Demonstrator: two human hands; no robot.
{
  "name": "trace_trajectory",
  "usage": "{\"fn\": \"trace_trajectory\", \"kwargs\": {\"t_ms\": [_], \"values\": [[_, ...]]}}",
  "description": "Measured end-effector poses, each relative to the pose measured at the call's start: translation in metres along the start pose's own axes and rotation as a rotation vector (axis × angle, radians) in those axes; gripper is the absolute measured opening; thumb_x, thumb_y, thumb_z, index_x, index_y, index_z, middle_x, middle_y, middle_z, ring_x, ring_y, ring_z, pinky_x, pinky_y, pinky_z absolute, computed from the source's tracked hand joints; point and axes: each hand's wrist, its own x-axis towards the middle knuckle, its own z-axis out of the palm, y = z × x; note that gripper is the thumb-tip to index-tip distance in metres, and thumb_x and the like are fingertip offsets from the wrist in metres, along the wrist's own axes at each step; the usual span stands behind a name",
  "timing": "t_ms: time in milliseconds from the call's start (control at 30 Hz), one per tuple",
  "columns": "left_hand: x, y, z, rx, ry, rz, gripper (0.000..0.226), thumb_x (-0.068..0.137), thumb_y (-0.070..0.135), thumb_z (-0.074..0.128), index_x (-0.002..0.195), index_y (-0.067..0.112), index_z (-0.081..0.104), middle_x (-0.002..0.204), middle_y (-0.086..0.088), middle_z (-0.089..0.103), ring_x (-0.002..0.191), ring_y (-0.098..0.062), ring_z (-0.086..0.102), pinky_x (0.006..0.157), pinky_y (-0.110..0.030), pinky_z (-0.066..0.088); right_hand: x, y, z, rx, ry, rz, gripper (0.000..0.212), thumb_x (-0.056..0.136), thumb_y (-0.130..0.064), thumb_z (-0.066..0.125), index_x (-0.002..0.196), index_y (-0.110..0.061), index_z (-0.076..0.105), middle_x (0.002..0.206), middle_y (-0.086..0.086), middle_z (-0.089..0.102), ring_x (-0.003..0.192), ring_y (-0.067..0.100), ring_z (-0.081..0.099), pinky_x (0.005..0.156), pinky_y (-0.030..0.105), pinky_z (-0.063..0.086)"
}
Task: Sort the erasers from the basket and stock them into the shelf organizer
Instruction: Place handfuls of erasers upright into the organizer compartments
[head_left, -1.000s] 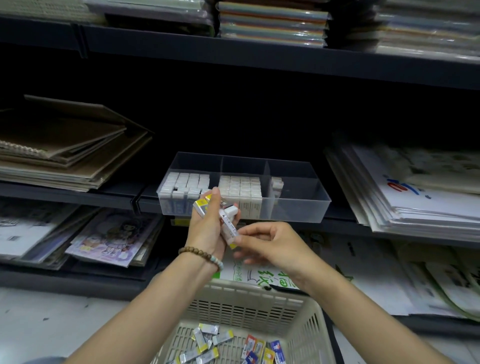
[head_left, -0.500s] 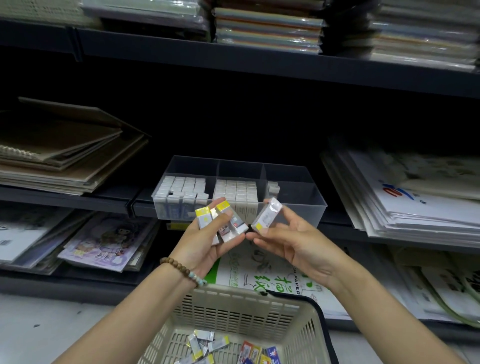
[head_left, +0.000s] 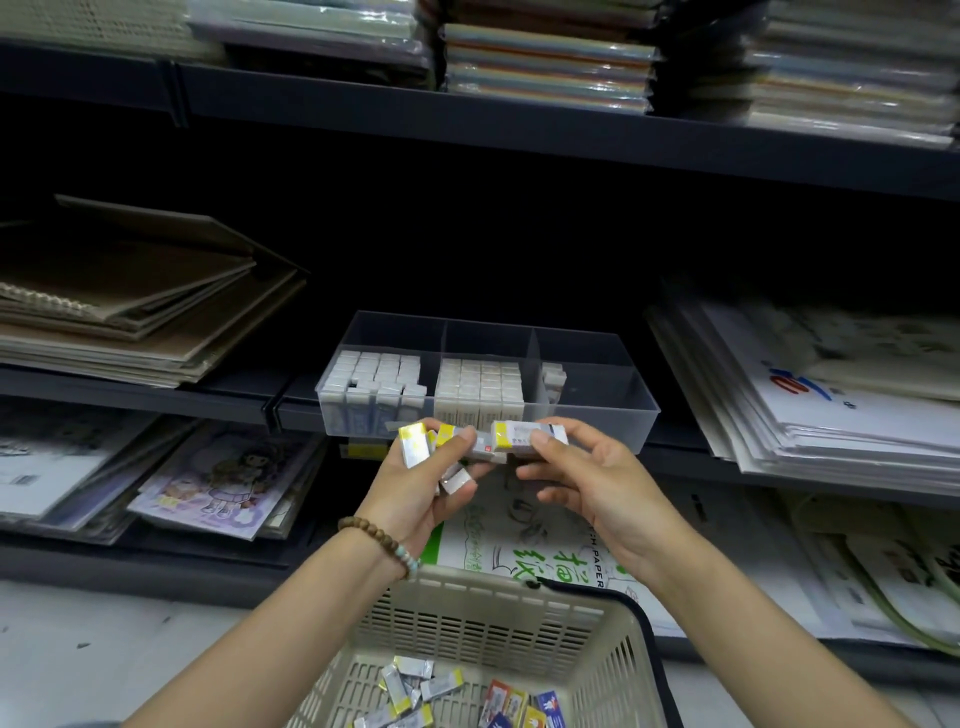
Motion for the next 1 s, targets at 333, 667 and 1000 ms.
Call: {"fn": "trace_trajectory", "kwargs": {"t_ms": [333,667,1000], "values": [[0.0,-0.01,0.01,0.124,-0.022,0.05,0.037,0.071,0.025,0.074,0.103,0.017,0.057,0.071,0.005,0.068,0.061,-0.004,0.062,0.039,-0.013,0.041,0.003,0.017,0.008,-0.156,0.087,-0.015,0.026,0.091,-0.029,0.058,0.113,-0.017,0.068,0.084,-0.002,0.068,0.061,0.004,0.061,0.055,0.018,0.05],[0.002,0.005,0.016,0.21,-0.081,0.136,0.042,0.063,0.035,0.073,0.1,0.023,0.058,0.076,0.003,0.065,0.059,-0.005,0.056,0.039,-0.014,0.037,0.007,0.004,0.0,0.164,-0.009,0.126,0.04,0.074,-0.034,0.069,0.106,-0.009,0.069,0.092,0.004,0.074,0.082,0.017,0.071,0.062,0.02,0.054],[0.011,0.025,0.036,0.222,-0.057,-0.012,0.027,0.085,0.033,0.064,0.105,0.016,0.057,0.08,-0.002,0.072,0.06,-0.007,0.067,0.03,-0.012,0.03,0.028,-0.032,-0.024,0.118,-0.091,0.052,0.021,0.087,-0.019,0.062,0.103,-0.008,0.069,0.09,0.003,0.072,0.076,0.011,0.068,0.064,0.018,0.054]]}}
